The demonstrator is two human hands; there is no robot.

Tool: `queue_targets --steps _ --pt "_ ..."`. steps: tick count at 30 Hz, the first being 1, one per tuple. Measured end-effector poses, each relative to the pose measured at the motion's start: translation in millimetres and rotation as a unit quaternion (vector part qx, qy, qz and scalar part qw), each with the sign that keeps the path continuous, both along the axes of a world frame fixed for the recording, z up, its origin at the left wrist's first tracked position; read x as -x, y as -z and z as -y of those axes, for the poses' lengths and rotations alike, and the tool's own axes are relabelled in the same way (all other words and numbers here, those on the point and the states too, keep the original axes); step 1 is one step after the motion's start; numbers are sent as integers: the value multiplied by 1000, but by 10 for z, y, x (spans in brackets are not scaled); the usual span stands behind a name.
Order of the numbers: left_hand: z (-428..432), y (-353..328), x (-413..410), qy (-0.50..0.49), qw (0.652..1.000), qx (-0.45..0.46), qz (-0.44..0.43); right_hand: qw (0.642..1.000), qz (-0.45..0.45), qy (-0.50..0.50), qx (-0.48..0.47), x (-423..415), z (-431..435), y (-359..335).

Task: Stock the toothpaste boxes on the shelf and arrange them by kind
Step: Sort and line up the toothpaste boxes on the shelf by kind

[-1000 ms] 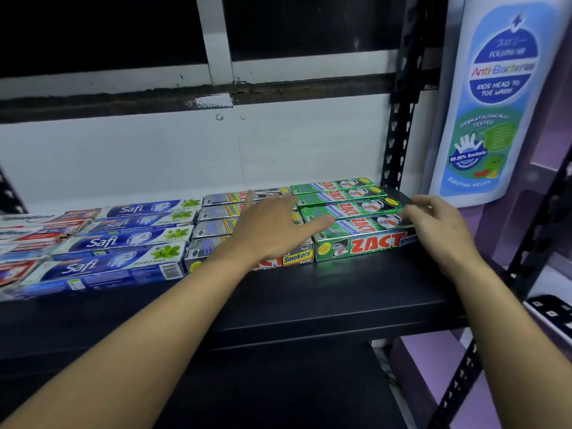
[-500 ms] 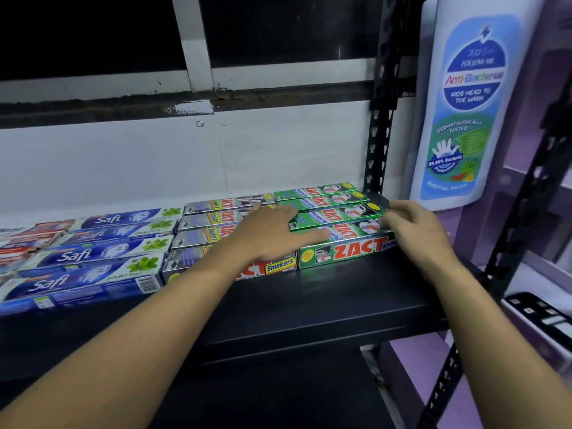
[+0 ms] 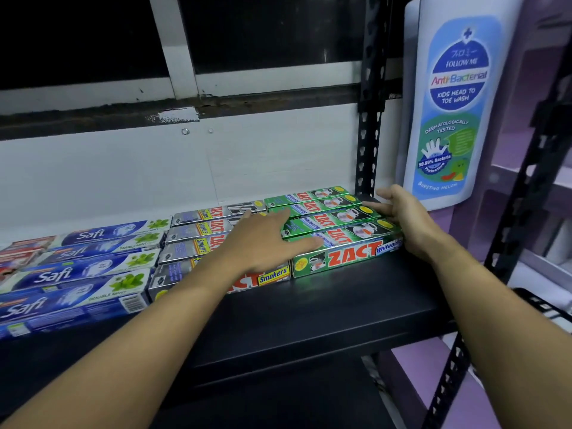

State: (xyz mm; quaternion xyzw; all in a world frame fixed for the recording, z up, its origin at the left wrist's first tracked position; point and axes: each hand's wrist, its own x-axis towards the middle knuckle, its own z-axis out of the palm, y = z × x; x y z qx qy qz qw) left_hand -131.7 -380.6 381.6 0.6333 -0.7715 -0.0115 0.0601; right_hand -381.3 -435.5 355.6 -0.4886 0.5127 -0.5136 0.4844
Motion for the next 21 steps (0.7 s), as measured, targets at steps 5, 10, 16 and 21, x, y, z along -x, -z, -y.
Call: queue_targets --steps 5,10,16,21 --pt "39 20 -15 -7 1000 9 -3 1000 -29 -6 -5 0 0 30" --pt "104 63 -46 -13 1000 26 1 999 -35 -1 12 -9 -7 44" --pt "98 76 -50 -9 999 33 -1 998 -55 17 22 5 24 88" --pt "113 74 -63 -1 999 41 -1 995 -92 20 37 -17 -19 74"
